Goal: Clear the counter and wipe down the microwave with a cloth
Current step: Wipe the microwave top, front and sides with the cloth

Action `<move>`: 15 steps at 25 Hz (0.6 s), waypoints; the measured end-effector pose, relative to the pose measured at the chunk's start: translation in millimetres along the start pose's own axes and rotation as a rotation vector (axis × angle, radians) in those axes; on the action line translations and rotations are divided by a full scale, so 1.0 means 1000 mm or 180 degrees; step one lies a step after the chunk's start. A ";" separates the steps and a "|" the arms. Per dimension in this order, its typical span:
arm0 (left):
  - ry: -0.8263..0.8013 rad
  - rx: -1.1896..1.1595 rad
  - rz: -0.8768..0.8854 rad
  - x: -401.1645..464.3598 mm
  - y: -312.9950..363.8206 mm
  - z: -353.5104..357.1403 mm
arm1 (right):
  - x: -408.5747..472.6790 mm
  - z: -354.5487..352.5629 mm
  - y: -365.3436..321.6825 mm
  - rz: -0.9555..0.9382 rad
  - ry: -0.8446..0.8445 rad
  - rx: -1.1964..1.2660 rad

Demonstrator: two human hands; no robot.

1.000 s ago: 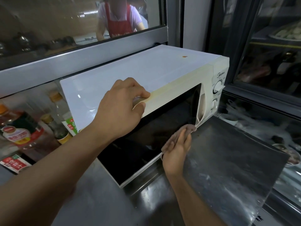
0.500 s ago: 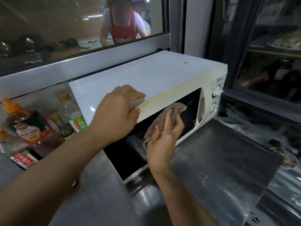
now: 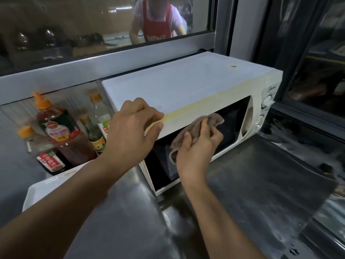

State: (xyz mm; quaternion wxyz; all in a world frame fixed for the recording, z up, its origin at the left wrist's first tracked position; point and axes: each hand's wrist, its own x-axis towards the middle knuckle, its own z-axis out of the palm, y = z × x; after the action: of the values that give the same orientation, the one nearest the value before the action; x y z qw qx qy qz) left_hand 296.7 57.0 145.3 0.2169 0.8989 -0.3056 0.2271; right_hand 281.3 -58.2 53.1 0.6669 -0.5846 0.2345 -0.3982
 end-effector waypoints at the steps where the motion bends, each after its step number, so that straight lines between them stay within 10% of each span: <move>1: 0.0023 -0.0005 0.0000 0.000 -0.001 0.001 | -0.003 0.003 -0.003 -0.0238 0.0040 -0.0111; 9: 0.0238 -0.0115 0.0076 -0.004 -0.005 0.011 | -0.022 -0.026 0.067 0.0570 0.0125 -0.0697; 15: 0.0325 -0.0096 0.0099 -0.005 -0.004 0.012 | -0.014 -0.007 0.017 -0.0632 -0.0174 -0.1008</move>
State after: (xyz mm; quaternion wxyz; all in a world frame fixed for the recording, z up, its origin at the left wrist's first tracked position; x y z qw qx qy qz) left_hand 298.5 56.2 132.1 0.2421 0.8779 -0.3116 0.2714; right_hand 272.6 -51.2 32.8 0.5301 -0.7131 0.2171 -0.4041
